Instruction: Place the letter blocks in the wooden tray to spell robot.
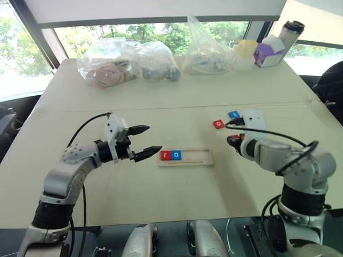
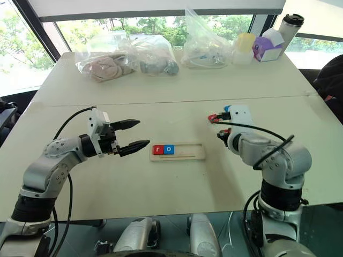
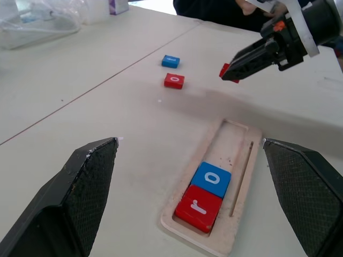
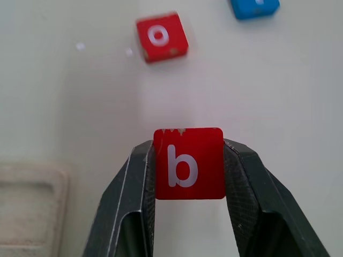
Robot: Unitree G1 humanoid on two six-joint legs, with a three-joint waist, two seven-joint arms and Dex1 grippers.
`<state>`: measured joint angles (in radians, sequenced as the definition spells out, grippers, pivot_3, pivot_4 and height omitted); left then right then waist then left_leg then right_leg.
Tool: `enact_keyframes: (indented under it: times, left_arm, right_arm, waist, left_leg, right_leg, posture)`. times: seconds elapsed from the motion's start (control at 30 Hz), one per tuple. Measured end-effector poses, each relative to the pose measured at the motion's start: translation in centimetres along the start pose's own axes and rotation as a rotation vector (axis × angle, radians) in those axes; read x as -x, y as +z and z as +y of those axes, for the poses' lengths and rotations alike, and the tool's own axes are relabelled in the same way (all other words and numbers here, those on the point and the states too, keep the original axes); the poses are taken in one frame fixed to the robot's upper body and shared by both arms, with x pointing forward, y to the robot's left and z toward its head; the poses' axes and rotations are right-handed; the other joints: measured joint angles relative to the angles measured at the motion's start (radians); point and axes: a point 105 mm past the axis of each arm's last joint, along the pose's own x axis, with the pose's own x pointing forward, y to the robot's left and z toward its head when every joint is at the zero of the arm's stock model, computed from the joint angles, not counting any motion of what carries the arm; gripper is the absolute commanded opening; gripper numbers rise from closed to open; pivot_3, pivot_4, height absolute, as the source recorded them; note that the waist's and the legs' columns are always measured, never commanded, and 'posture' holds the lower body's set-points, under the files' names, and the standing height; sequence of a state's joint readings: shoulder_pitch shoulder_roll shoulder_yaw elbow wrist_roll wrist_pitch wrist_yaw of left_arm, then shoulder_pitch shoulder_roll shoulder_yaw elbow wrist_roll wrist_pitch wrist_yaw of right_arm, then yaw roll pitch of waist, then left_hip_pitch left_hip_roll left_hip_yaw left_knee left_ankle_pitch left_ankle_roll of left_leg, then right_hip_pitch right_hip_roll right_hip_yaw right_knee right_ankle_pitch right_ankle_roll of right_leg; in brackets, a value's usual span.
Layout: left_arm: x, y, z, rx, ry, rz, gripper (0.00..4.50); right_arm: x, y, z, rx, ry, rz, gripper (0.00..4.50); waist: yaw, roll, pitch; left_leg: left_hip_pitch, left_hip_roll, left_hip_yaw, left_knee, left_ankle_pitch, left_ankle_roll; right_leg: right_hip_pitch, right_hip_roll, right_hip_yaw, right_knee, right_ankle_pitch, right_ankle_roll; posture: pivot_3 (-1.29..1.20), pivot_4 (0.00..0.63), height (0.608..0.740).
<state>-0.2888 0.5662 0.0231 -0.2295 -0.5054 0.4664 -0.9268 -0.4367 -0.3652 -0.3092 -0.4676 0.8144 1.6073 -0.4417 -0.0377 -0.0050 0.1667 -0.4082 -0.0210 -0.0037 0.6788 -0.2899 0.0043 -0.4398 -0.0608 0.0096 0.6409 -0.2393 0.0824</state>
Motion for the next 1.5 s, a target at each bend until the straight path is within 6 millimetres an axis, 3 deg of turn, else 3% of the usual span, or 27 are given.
enact_keyframes:
  times: [0.2, 0.57, 0.8, 0.97, 1.13, 1.2, 1.33, 1.5]
  left_arm:
    - [-0.1, -0.2, -0.1, 0.003, -0.018, 0.006, 4.5]
    - [0.0, -0.1, -0.1, -0.007, -0.024, 0.003, 4.5]
    - [0.0, -0.2, -0.1, -0.006, -0.018, 0.004, 4.5]
    - [0.0, -0.2, 0.0, -0.007, -0.012, 0.004, 4.5]
    - [-0.2, 0.0, 0.0, -0.01, -0.015, 0.002, 4.5]
    - [-0.3, 0.3, 0.1, -0.019, -0.018, -0.004, 4.5]
    - [-0.4, 0.2, 0.2, -0.021, -0.021, 0.0, 4.5]
    - [-0.6, 0.2, 0.3, -0.03, -0.023, -0.006, 4.5]
  right_arm:
    - [0.5, -1.8, -0.8, -0.047, -0.051, 0.041, 1.15]
    - [0.7, -2.6, -0.5, -0.089, -0.043, 0.103, 1.15]
    - [1.6, -1.3, -2.0, -0.068, -0.094, 0.112, 4.46]
    - [2.6, 0.2, -1.5, -0.025, -0.059, 0.12, 4.46]
    - [5.2, 6.3, 1.0, 0.17, 0.194, -0.051, 4.46]
    - [6.8, 7.8, 1.6, 0.302, 0.31, -0.103, 4.46]
    - [7.4, 5.9, 0.8, 0.393, 0.581, -0.026, 4.46]
    - [5.6, 2.6, -4.0, 0.735, 0.713, 0.058, 4.46]
  waist:
    - [0.0, 0.0, 0.0]
    - [0.0, 0.0, 0.0]
    - [0.001, 0.0, 0.0]
    - [-0.005, -0.001, 0.001]
    - [0.001, -0.001, 0.003]
    - [0.019, -0.001, 0.003]
    - [0.045, -0.002, 0.003]
    - [0.044, -0.001, 0.004]
  left_leg:
    - [0.0, 0.0, 0.0, 0.001, 0.0, 0.0]
    - [0.0, 0.0, 0.0, 0.001, 0.0, 0.0]
    - [0.0, 0.001, 0.0, 0.001, 0.0, 0.001]
    - [0.0, 0.002, 0.001, 0.001, 0.0, 0.002]
    - [0.0, 0.003, 0.001, 0.002, 0.0, 0.002]
    - [0.0, 0.006, 0.001, 0.002, -0.001, 0.004]
    - [0.0, 0.006, 0.001, 0.002, -0.004, 0.008]
    - [0.0, 0.002, 0.006, 0.003, -0.004, 0.009]
  right_leg:
    - [0.001, 0.001, 0.0, 0.0, 0.0, 0.0]
    - [0.002, 0.002, 0.0, -0.001, 0.0, 0.0]
    - [0.004, 0.004, 0.001, -0.006, 0.0, 0.0]
    - [0.006, 0.005, 0.002, -0.009, -0.001, 0.0]
    - [0.006, 0.009, 0.003, -0.01, -0.001, 0.0]
    - [0.006, 0.011, 0.002, -0.012, -0.001, 0.0]
    - [0.008, 0.01, 0.0, -0.017, -0.001, 0.0]
    - [0.008, 0.002, 0.002, -0.019, 0.001, 0.003]
  posture:
    - [0.0, 0.15, 0.74]
    - [0.0, 0.15, 0.74]
    - [0.0, 0.15, 0.74]
    - [0.0, 0.15, 0.74]
    - [0.0, 0.15, 0.74]
    - [0.0, 0.15, 0.74]
    - [0.0, 0.15, 0.74]
    - [0.0, 0.15, 0.74]
